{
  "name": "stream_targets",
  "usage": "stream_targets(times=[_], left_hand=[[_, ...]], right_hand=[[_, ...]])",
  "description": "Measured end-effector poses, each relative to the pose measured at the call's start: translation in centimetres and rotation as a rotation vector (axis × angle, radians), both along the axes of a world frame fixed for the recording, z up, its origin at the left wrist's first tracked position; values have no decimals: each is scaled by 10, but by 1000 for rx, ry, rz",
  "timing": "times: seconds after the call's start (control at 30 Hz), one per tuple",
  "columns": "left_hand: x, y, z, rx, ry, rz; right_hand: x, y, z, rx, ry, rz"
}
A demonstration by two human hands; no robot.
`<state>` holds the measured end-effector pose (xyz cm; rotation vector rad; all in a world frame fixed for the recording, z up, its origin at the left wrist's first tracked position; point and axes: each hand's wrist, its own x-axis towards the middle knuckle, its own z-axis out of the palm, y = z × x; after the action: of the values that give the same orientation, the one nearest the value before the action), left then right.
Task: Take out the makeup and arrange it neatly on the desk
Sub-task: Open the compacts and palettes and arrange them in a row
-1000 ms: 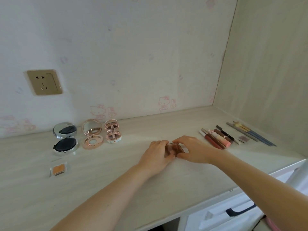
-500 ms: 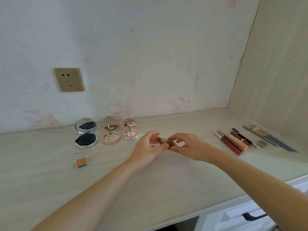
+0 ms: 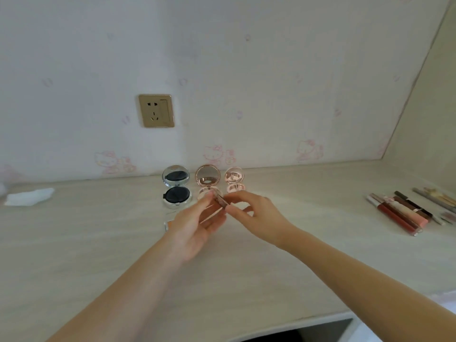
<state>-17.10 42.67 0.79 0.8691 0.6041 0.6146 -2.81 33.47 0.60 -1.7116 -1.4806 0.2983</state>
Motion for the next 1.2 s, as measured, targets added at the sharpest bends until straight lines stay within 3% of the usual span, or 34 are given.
stream_targets(times=[0.2,0.67,0.97,1.2], left_hand=[[-38,18,-9,-70,-41,-54],[-45,19,-14,137,-79,-89],[-43,15,-14,204,-27,-63],[-46,11,-15,288,-11,-128]], right_hand=[[-38,22,-16,52,45,46],[-47,29,-22,142,310,77],[-48,26,-22,155,133,63],[-50,23,-21,164,224,28]])
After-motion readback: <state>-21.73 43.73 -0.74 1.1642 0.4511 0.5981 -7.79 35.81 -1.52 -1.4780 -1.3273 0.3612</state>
